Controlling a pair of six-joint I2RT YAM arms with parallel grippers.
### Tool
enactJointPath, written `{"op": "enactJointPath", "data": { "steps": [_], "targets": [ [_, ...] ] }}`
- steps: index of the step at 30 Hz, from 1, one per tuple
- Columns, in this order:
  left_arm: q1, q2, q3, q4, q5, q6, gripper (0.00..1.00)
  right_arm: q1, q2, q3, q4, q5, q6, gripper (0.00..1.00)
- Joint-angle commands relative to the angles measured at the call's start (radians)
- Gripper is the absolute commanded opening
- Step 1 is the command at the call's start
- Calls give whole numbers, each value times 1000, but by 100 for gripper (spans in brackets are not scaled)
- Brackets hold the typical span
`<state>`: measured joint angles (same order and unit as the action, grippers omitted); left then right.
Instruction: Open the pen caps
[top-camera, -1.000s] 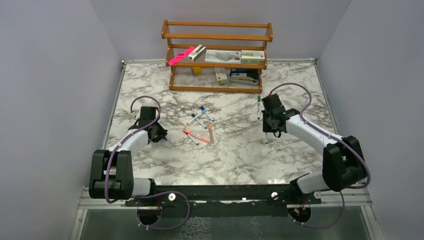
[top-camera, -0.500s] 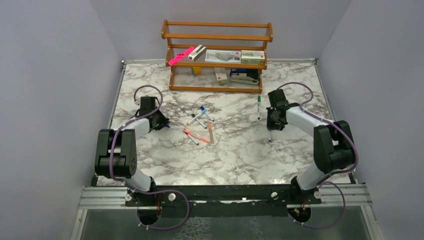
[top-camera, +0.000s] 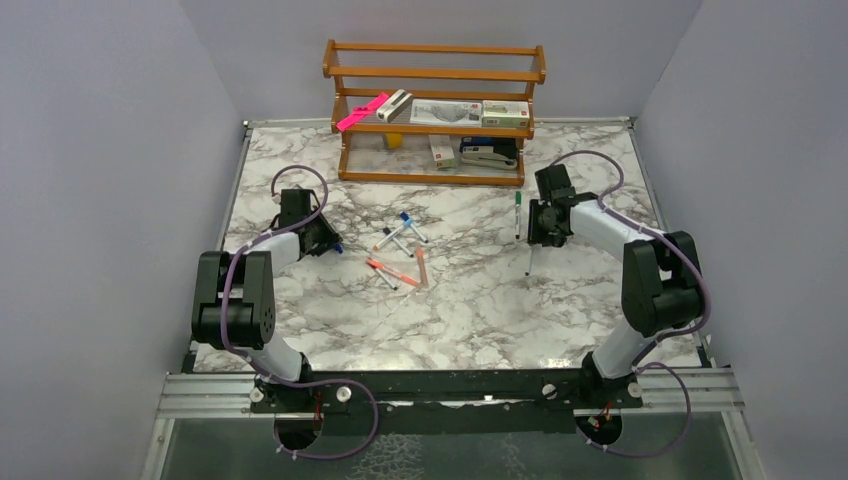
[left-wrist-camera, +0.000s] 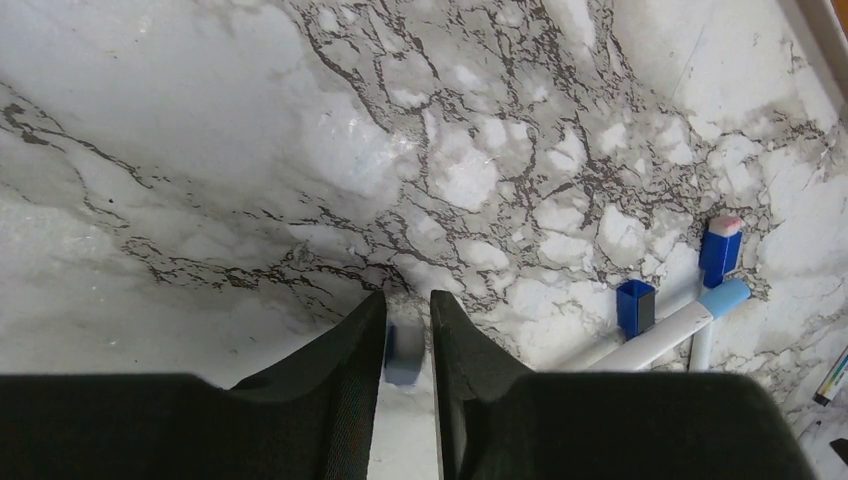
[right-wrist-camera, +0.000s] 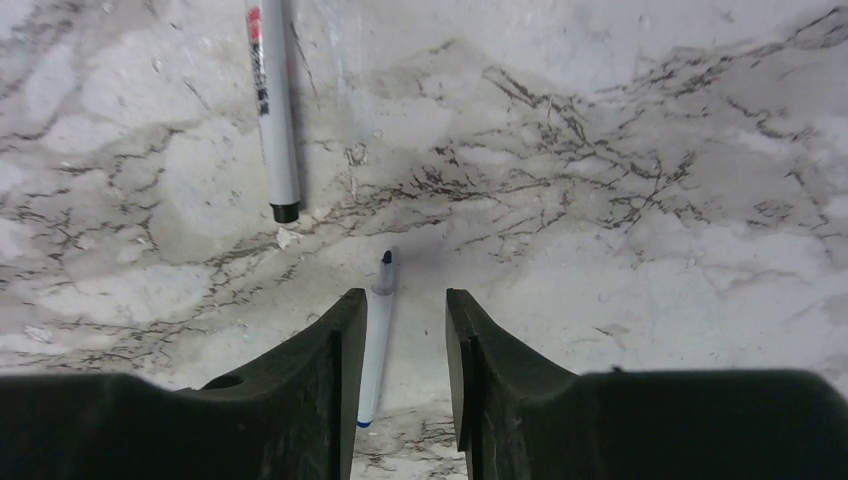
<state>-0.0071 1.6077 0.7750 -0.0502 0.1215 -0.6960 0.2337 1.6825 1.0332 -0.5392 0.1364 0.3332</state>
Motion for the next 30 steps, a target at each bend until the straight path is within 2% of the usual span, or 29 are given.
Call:
{"op": "enactJointPath", "data": {
  "steps": [1,5,12,14,17,18,19,20,25,30],
  "targets": [
    [1,7,-61,-51,35,8,30,-5,-36,70,-36,3,-23,36],
    [1,-11,-58,-63,23,1,43,-5,-37,104,-54,-5,-28,38],
    [4,-60,-30,-89,29,3,44,-5,-10,179,-48,-39,-28,39],
    [4,-86,-17,-98,42,10,47,-5,17,219,-47,-58,-27,39],
    [3,-161,-30,-73,76,25,65,-5,64,278,-41,-79,-25,39],
    [4,-210,-45,-57,85,25,74,-5,90,298,-39,-84,-23,39],
    [3,-247,-60,-39,97,27,91,-5,108,318,-39,-89,-17,39],
    [4,-277,-72,-22,108,28,98,-5,132,340,-40,-96,-15,39],
    [4,-324,-63,-35,165,40,99,-5,256,442,-60,-81,-7,39],
    [4,-344,-73,-46,193,45,99,-5,331,465,-68,-26,-4,38]
  ]
}}
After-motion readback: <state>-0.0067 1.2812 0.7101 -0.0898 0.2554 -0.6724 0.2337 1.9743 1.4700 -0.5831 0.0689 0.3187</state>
